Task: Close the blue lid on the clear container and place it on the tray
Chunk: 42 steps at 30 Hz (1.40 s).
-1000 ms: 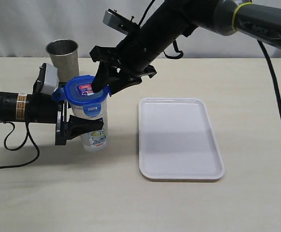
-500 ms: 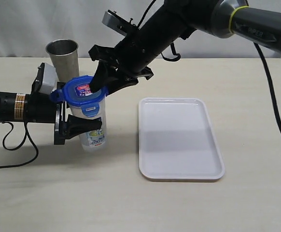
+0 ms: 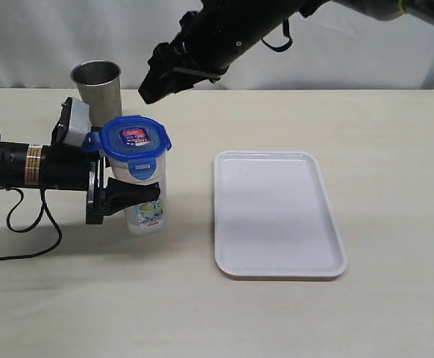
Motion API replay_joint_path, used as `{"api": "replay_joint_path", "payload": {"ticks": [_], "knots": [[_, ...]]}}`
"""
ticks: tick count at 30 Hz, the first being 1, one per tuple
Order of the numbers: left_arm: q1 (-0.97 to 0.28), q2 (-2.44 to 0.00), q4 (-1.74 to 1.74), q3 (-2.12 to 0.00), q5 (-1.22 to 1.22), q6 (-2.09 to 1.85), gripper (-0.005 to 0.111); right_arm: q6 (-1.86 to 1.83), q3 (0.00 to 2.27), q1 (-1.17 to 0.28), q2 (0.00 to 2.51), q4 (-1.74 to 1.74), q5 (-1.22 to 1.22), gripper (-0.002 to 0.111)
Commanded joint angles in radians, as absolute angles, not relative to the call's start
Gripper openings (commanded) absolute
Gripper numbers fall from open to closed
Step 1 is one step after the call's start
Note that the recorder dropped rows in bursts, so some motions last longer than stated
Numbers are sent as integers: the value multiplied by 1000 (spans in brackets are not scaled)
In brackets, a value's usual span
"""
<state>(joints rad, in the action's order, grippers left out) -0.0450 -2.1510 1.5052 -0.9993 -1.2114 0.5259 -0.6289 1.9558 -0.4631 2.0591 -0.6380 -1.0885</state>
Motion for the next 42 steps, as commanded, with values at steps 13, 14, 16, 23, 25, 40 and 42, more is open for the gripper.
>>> {"api": "replay_joint_path", "payload": {"ticks": [13, 14, 16, 23, 25, 40, 42], "knots": [[-48, -2144, 1490, -1002, -1221, 531, 0, -780, 1693, -804, 1976, 60, -823, 40], [-48, -2144, 1490, -1002, -1221, 531, 0, -763, 1661, -816, 1976, 99, -797, 38], [-48, -2144, 1490, -1002, -1221, 531, 0, -770, 1624, -816, 1976, 97, -785, 37], [-48, -2144, 1491, -1002, -1221, 552, 0, -860, 1489, -816, 1976, 182, -661, 38], [-48, -2144, 1491, -1002, -1221, 556, 0, -860, 1468, -816, 1976, 199, -635, 41], [-48, -2144, 1493, -1002, -1221, 556, 0, -800, 1381, -816, 1996, 307, -527, 44], [-48, -2144, 1502, -1002, -1221, 551, 0, -790, 1383, -816, 1991, 299, -537, 44]]}}
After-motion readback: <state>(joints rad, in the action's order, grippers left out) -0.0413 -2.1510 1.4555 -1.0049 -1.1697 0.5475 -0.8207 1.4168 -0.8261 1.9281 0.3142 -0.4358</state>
